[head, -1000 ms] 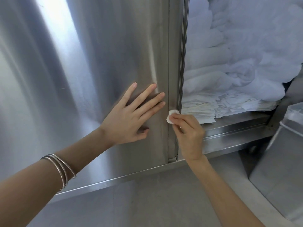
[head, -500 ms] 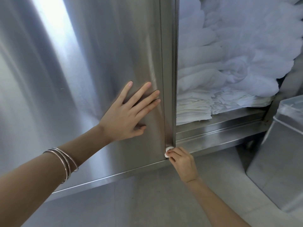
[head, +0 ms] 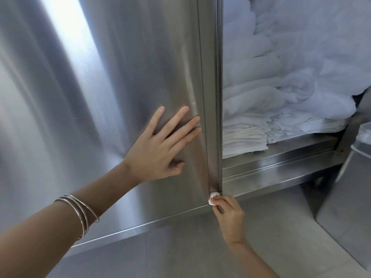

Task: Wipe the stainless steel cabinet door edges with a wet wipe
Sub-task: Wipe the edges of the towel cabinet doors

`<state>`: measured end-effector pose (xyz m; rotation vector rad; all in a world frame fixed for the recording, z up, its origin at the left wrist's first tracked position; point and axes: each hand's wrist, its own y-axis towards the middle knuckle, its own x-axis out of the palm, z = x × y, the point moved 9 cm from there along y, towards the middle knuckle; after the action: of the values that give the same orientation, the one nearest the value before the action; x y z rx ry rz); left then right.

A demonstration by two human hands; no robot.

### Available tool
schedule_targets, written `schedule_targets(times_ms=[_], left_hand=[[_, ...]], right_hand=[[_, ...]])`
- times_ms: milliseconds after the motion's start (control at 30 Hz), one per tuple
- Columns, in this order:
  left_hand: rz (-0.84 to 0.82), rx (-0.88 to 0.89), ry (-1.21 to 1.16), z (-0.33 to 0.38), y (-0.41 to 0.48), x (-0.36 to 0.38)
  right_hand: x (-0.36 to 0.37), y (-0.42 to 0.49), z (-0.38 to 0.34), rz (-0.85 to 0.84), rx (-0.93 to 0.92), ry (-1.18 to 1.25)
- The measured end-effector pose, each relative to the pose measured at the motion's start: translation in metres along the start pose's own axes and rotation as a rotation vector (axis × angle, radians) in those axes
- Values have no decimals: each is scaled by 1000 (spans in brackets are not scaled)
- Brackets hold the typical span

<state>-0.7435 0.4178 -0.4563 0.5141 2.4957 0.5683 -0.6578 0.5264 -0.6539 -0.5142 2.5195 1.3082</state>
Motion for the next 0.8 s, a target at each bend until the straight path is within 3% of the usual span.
schedule_targets(times_ms=[133,300,433,633,800], left_hand=[[6,-4,-7,0,0,0],[-16,-14,-52,0,1,-4],[-16,-24,-134,-13,-4,-17],[-1,-225,-45,-83,9,-45],[-17,-239,-11,-108,19,-53]], right_hand=[[-10,19,-17,-34,-18,20],[-49,93,-65,223,-82,174],[-57,90,-77,198,-89,166],[-88,171,-130,352,-124,316],[-77,155,-145,246,-194,327]])
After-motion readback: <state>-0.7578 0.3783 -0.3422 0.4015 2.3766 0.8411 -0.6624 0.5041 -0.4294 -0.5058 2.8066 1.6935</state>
